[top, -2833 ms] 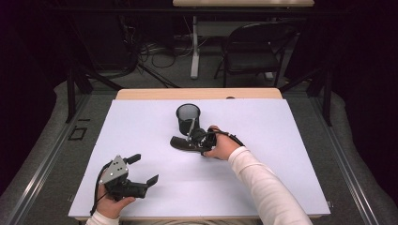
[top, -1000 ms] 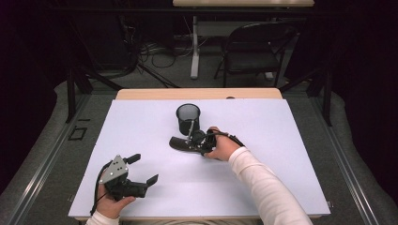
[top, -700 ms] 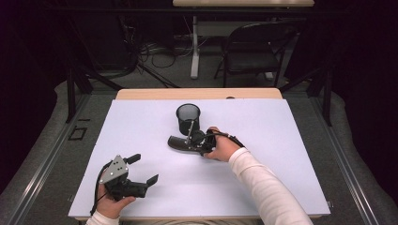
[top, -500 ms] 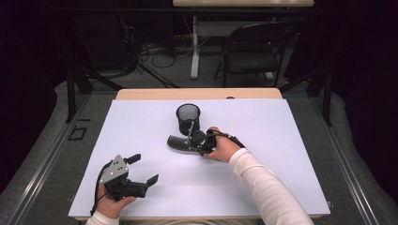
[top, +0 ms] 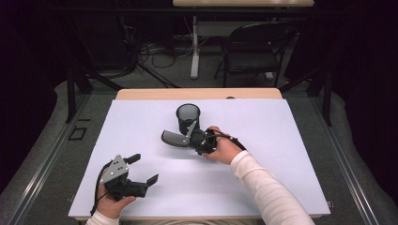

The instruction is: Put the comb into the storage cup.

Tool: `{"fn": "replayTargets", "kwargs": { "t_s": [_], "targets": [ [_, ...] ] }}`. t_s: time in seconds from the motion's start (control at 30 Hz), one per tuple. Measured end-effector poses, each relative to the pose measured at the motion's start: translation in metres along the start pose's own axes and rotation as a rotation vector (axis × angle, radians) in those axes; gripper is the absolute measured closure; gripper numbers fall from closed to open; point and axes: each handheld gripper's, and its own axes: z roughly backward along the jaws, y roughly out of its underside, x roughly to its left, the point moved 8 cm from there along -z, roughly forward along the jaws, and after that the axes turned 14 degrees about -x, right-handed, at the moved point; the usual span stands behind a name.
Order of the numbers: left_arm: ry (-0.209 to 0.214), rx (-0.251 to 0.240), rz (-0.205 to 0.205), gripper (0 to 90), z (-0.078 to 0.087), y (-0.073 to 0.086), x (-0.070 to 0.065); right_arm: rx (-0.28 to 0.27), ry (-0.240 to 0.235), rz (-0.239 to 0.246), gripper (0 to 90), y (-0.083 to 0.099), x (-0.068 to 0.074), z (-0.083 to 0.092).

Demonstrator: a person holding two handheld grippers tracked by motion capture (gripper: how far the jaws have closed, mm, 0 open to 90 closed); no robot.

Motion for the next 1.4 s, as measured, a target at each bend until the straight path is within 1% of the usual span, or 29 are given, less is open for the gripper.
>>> {"fn": "replayTargets", "kwargs": {
  "t_s": [0.03,0.07,0.13,0.17,0.2,0.23,0.33,0.43,0.47,0.5,0.53,0.57,0.67,0.7,0.77,0.83,0.87,0.93,0.97,1.0,1.03,1.07,1.1,1.17,1.2,1.27,1.4],
  "targets": [
    [0.001,0.0,0.0,2.9,0.0,0.0,0.0,-0.012,0.007,-0.002,73.0,-0.001,0.0,0.0],
    [0.002,0.0,0.001,2.9,0.0,0.0,0.0,-0.012,0.012,-0.003,73.0,-0.001,0.0,0.001],
    [0.002,0.001,0.0,2.9,0.0,0.0,0.0,-0.02,0.012,-0.007,73.0,-0.001,0.0,0.002],
    [0.001,0.001,-0.001,2.9,0.0,0.0,0.0,-0.035,0.018,-0.012,73.0,-0.002,0.0,0.003],
    [0.001,0.001,-0.001,2.9,0.0,0.0,0.0,-0.035,0.018,-0.012,73.0,-0.002,0.0,0.003],
    [0.0,0.001,-0.001,2.9,0.0,0.0,0.0,-0.048,0.023,-0.014,73.0,-0.003,0.0,0.005],
    [-0.001,0.003,0.0,2.9,0.0,0.0,0.0,-0.059,0.027,-0.02,73.0,-0.006,0.001,0.006],
    [0.0,-0.001,-0.002,3.0,0.0,0.0,0.0,-0.107,0.035,-0.023,73.0,-0.013,0.003,0.01],
    [0.0,-0.001,-0.002,3.0,0.0,0.0,0.0,-0.107,0.035,-0.023,73.0,-0.013,0.003,0.01],
    [-0.002,0.001,-0.001,3.0,0.0,0.0,0.0,-0.135,0.043,-0.033,73.0,-0.016,0.004,0.012],
    [-0.002,0.001,-0.001,3.0,0.0,0.0,0.0,-0.135,0.043,-0.033,73.0,-0.016,0.004,0.012],
    [-0.002,0.001,-0.003,3.0,0.0,0.0,0.001,-0.154,0.054,-0.042,73.0,-0.018,0.004,0.015],
    [-0.003,-0.001,-0.001,3.0,0.0,0.0,0.001,-0.169,0.064,-0.05,73.0,-0.019,0.004,0.018],
    [-0.002,-0.001,-0.002,2.9,0.0,0.0,0.001,-0.196,0.067,-0.059,73.0,-0.02,0.003,0.02],
    [-0.004,0.002,-0.003,2.9,0.0,0.001,0.001,-0.202,0.067,-0.068,73.0,-0.021,0.003,0.023],
    [-0.004,0.002,-0.004,3.0,0.0,0.001,0.001,-0.207,0.073,-0.068,73.0,-0.021,0.004,0.025],
    [-0.002,0.001,-0.003,3.0,0.0,0.0,0.0,-0.219,0.07,-0.067,73.0,-0.022,0.004,0.026],
    [-0.003,0.001,-0.003,2.9,0.0,0.0,0.001,-0.219,0.076,-0.066,73.0,-0.022,0.003,0.028],
    [-0.005,0.002,-0.004,3.0,0.0,0.0,0.001,-0.234,0.089,-0.07,73.0,-0.024,0.002,0.031],
    [-0.005,0.002,-0.004,3.0,0.0,0.0,0.001,-0.234,0.089,-0.07,73.0,-0.024,0.002,0.031],
    [-0.004,-0.001,-0.003,3.0,0.0,0.0,0.001,-0.256,0.096,-0.081,73.0,-0.026,0.002,0.034],
    [-0.004,-0.001,-0.003,3.0,0.0,0.0,0.001,-0.265,0.102,-0.081,73.0,-0.026,0.001,0.036],
    [-0.004,-0.001,-0.004,3.0,0.0,0.0,0.001,-0.279,0.104,-0.093,73.0,-0.027,0.002,0.038],
    [-0.006,-0.002,-0.003,3.0,0.0,0.0,0.001,-0.313,0.104,-0.101,73.0,-0.028,0.003,0.042],
    [-0.006,-0.002,-0.003,3.0,0.0,0.0,0.001,-0.313,0.104,-0.101,73.0,-0.028,0.003,0.042],
    [-0.006,0.0,0.0,3.0,0.0,0.0,0.001,-0.335,0.11,-0.113,73.0,-0.028,0.005,0.044],
    [-0.005,0.001,-0.003,3.0,0.0,0.0,0.001,-0.349,0.118,-0.118,73.0,-0.027,0.007,0.045]
  ]
}}
